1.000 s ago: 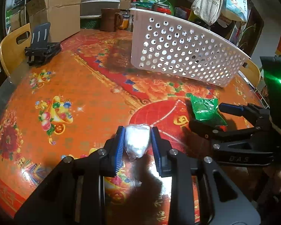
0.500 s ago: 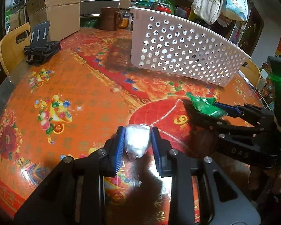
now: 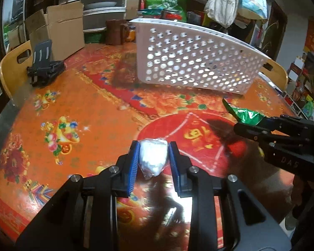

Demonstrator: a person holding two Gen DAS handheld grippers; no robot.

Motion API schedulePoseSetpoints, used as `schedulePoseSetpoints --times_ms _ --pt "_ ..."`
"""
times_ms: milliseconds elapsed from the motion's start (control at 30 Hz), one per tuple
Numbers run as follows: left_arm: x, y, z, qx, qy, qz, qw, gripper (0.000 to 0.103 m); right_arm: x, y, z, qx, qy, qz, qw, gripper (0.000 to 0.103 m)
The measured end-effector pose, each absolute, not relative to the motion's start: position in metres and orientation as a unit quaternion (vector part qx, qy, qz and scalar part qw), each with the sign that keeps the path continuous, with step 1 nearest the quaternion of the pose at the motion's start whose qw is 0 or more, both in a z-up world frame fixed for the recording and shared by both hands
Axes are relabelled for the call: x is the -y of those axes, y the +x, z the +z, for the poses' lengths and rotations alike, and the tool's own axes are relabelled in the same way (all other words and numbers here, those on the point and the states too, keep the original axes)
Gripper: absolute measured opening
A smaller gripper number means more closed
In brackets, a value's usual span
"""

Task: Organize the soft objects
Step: 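Carry the clear bag and green packet with both tools over the basket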

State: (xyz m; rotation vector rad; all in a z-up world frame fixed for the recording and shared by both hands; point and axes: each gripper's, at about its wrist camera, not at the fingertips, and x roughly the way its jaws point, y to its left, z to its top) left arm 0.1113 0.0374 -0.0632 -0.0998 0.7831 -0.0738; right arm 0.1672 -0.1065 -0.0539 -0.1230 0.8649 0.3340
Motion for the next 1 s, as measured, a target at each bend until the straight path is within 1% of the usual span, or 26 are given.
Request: schedulePoseSetpoints --times_ms 200,500,800,1000 --pt "-0.022 0.108 -0.043 -0.362 -0.03 -0.047 0.931 0.026 0.126 0.148 -0.042 -0.397 -0.052 0.156 0.903 0.035" --pt "-0.001 0.132 -0.006 -0.348 -0.024 -0.07 0.935 0.026 0.147 0.14 -0.02 -0.374 -0.04 0.143 0.915 0.035" --pt "0.014 0.164 0.042 -0.335 -0.023 -0.09 0.938 0.026 0.165 0.153 0.016 -0.348 -0.04 0.132 0.927 0.035" --pt "0.018 0.193 0.079 -0.329 -0.026 -0.098 0.939 0.026 0.176 0.175 0.05 -0.332 -0.031 0.131 0.934 0.035"
